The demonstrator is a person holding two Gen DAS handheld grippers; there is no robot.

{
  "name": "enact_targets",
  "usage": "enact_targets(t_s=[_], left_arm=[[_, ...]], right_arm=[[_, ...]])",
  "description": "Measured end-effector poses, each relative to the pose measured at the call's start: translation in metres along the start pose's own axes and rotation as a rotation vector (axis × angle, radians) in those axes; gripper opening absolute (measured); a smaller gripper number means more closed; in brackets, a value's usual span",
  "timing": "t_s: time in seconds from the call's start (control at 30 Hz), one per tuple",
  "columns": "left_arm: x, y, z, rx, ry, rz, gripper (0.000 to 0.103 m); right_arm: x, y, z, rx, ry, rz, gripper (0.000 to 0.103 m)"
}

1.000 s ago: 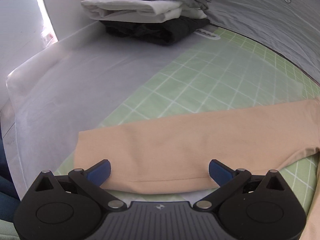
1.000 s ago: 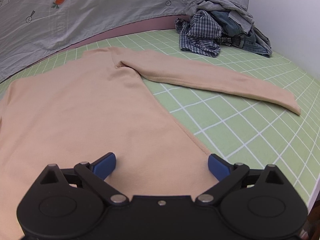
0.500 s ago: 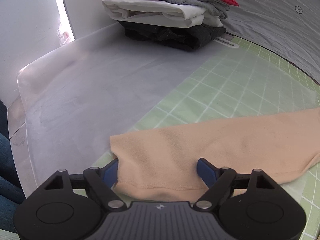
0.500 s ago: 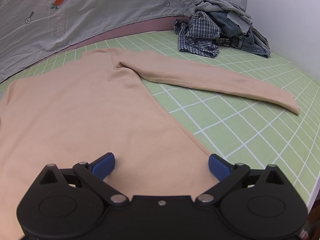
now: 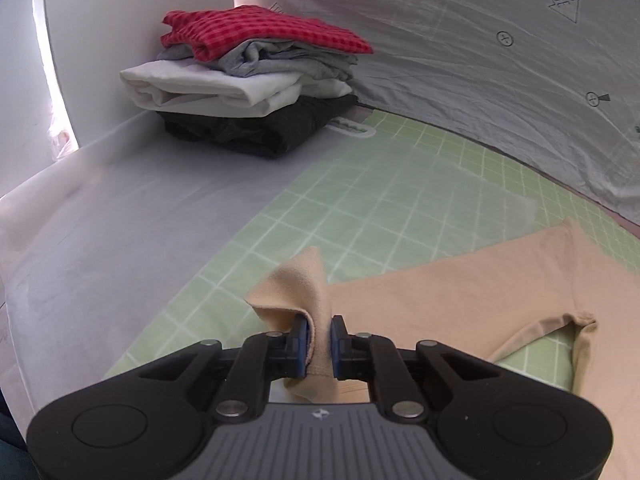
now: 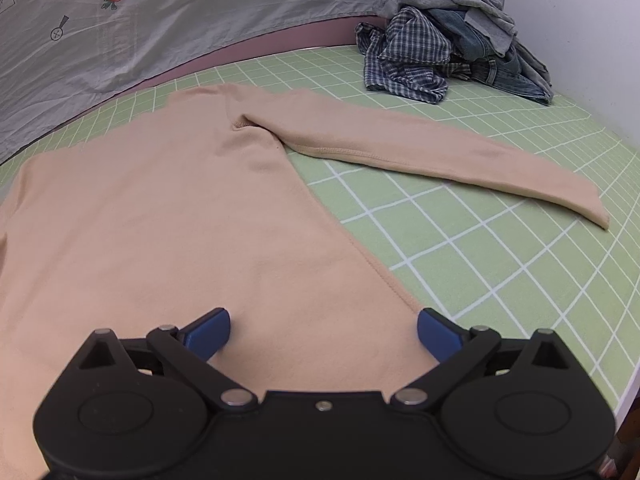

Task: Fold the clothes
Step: 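Pinch the shirt side edge with the left gripper and fold it inward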

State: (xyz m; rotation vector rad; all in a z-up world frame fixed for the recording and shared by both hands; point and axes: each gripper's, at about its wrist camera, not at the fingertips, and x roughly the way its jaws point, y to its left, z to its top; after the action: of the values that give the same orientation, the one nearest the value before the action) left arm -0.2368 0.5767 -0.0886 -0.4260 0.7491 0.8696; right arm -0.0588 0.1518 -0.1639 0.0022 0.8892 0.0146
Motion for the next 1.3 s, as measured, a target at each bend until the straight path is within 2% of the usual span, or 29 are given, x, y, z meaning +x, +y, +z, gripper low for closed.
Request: enact_targets(t_s=[0.1, 0.23, 0.37, 0.5, 0.53, 0.6, 0.67, 0.73, 0.83, 0.97, 1.07, 1.3], left_arm=[[-0.015, -0.044, 0.005, 0.039, -0.020, -0.083, 0.013], [-0.035, -0.119, 0.003, 0.131, -0.028, -0.228, 0.013], [-0.057, -0.204, -0.014, 0.240, -0.020, -0.399, 0.013], [-0.077, -0.284, -0.052, 0.372, 0.007, -0.515, 0.013], [-0.080, -0.301, -0.062, 0.400, 0.019, -0.531, 0.017], [-0.085, -0.327, -0.078, 0.441, 0.039, -0.535, 0.020], [-0.085, -0.349, -0.093, 0.474, 0.066, -0.530, 0.039], [-0.084, -0.361, -0.102, 0.485, 0.076, -0.497, 0.066], [-0.084, -0.363, -0.112, 0.488, 0.077, -0.445, 0.075], [-0.084, -0.347, -0.112, 0.458, 0.078, -0.350, 0.077], [-0.076, -0.320, -0.106, 0.406, 0.098, -0.265, 0.078], [-0.045, -0.249, -0.095, 0.352, 0.145, -0.099, 0.078]], right_arm=[[-0.001, -0.006, 0.005, 0.001, -0.002, -0.002, 0.099], [-0.003, -0.021, 0.008, 0.024, -0.017, -0.017, 0.099], [-0.007, -0.044, 0.012, 0.080, -0.041, -0.021, 0.099], [-0.010, -0.068, 0.016, 0.131, -0.064, -0.034, 0.099], [-0.011, -0.076, 0.016, 0.151, -0.066, -0.030, 0.099], [-0.011, -0.092, 0.017, 0.185, -0.065, -0.021, 0.099], [-0.010, -0.108, 0.017, 0.209, -0.065, -0.020, 0.099], [-0.007, -0.121, 0.018, 0.210, -0.067, -0.026, 0.099], [-0.001, -0.139, 0.020, 0.220, -0.057, -0.016, 0.099], [0.007, -0.153, 0.026, 0.203, -0.052, -0.003, 0.099], [0.013, -0.151, 0.034, 0.169, -0.060, 0.014, 0.099], [0.011, -0.108, 0.052, 0.087, -0.104, 0.089, 0.096]])
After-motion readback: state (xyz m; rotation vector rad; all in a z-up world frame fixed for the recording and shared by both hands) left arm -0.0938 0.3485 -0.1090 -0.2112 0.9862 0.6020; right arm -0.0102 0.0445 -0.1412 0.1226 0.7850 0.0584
